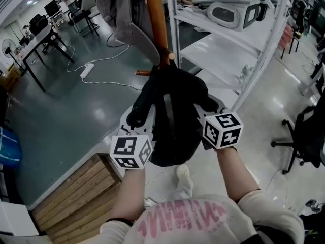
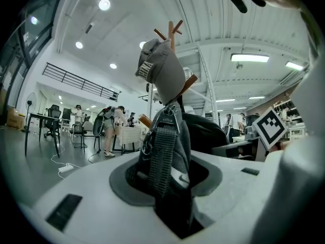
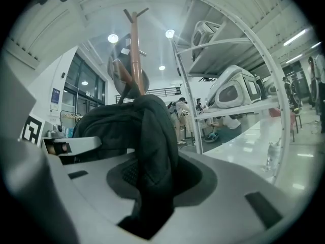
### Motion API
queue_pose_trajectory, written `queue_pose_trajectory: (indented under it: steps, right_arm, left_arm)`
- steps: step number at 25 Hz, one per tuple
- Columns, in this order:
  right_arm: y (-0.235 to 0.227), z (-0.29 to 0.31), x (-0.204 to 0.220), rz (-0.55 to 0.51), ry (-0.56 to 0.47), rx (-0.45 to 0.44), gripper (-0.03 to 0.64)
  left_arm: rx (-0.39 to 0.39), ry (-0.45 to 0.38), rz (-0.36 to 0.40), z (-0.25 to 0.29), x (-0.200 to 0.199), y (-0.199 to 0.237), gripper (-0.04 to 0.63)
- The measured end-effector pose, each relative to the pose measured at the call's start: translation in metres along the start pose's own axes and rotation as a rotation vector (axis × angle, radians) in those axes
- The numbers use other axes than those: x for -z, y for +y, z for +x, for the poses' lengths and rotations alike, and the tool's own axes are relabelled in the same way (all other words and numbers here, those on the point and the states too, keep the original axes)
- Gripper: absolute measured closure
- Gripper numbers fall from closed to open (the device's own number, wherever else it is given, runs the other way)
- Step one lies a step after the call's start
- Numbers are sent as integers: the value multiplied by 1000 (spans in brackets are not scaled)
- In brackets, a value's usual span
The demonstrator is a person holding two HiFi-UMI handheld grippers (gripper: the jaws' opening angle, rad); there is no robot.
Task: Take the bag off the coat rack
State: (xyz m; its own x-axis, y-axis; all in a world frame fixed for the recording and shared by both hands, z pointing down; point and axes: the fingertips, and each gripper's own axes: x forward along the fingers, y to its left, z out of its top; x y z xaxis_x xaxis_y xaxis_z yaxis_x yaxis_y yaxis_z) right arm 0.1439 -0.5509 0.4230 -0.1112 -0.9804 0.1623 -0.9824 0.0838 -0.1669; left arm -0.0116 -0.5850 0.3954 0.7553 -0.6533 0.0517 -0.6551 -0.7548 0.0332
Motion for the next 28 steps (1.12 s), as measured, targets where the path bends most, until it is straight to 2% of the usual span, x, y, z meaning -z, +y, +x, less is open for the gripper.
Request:
queue_pose_trajectory:
  steps: [9, 18, 28]
  right_arm:
    - [-3, 9, -6, -40, 40, -30, 502]
    - [6, 21, -12, -18, 53, -56, 505]
    - [8, 21, -16, -3, 49, -32, 503]
  left_arm:
    - [8, 46, -69, 14, 4, 8, 463]
    - [-25, 72, -22, 16, -6, 18, 465]
    - [13, 52, -57, 12, -11, 18, 466]
